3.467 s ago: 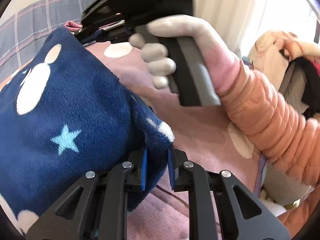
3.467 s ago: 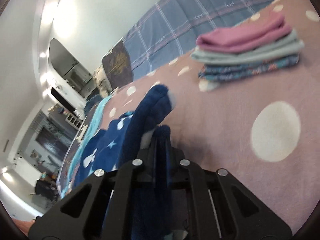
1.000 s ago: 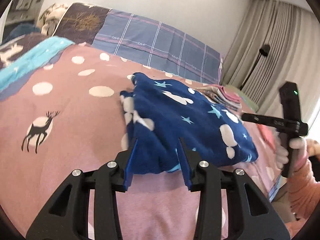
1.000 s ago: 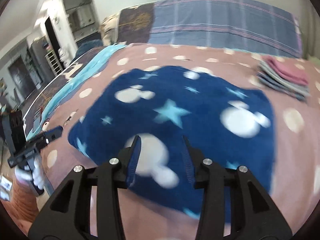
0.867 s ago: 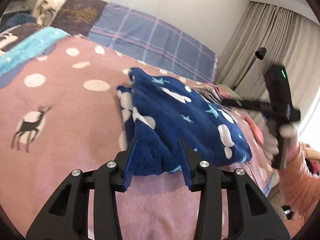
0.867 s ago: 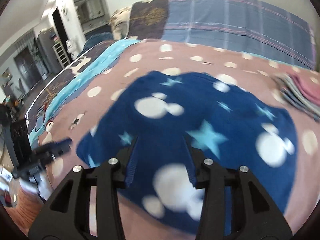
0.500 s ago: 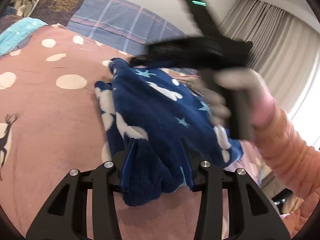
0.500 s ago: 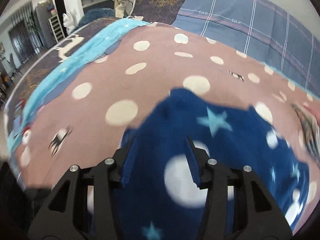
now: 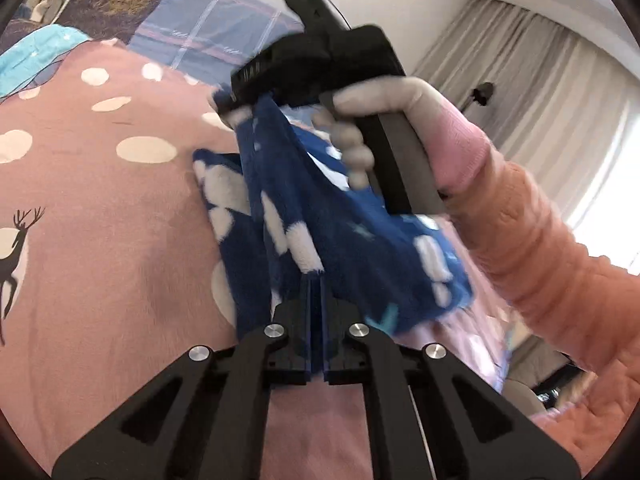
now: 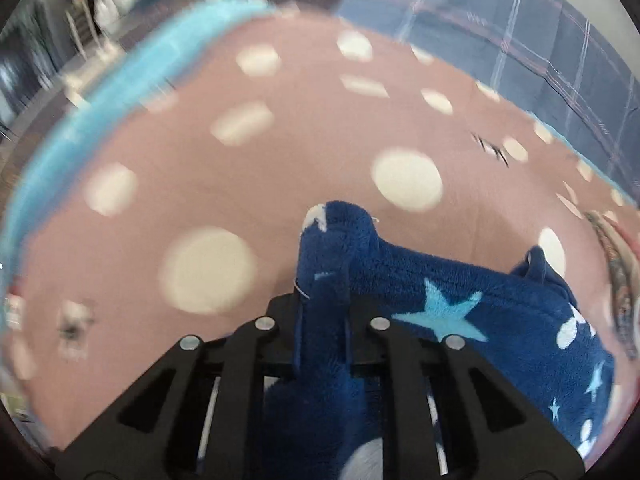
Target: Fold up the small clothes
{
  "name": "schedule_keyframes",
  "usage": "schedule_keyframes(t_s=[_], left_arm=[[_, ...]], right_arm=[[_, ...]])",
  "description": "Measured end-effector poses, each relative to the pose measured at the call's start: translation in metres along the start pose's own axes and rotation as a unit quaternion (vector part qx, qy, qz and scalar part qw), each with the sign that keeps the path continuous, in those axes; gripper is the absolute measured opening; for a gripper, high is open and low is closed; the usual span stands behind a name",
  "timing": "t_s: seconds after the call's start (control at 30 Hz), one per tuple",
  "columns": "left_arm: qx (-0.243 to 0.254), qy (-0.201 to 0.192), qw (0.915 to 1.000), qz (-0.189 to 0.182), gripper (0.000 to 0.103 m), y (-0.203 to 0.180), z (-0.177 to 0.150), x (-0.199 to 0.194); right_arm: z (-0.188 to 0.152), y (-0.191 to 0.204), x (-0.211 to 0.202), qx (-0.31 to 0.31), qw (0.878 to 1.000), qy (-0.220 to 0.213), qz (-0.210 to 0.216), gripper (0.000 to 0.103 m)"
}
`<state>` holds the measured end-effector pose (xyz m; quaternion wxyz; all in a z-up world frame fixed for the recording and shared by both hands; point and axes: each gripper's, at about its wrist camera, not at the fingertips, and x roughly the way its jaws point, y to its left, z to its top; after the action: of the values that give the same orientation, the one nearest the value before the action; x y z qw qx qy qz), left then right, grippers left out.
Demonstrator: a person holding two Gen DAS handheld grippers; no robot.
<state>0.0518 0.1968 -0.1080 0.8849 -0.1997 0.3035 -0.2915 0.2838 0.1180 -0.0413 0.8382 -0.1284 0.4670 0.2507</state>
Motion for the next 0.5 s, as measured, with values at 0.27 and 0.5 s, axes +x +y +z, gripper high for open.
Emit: schedule_keyframes(t_s=[0.27,0.5], left_arm=[[-0.026,0.017,0.9986,0.044,0.003,0.012,-0.017,-0.006],[-0.015,0.01,0.9996,0.02,0.041,0.002,-0.015,-0.009]], right_arm=[[-0.011,-0.013,0.062,0.006,0.998,0.057,0.005,0.036],[-0.021,-0.014,-0.028,-0.022,0.999,-0.018,0.025,0.049]])
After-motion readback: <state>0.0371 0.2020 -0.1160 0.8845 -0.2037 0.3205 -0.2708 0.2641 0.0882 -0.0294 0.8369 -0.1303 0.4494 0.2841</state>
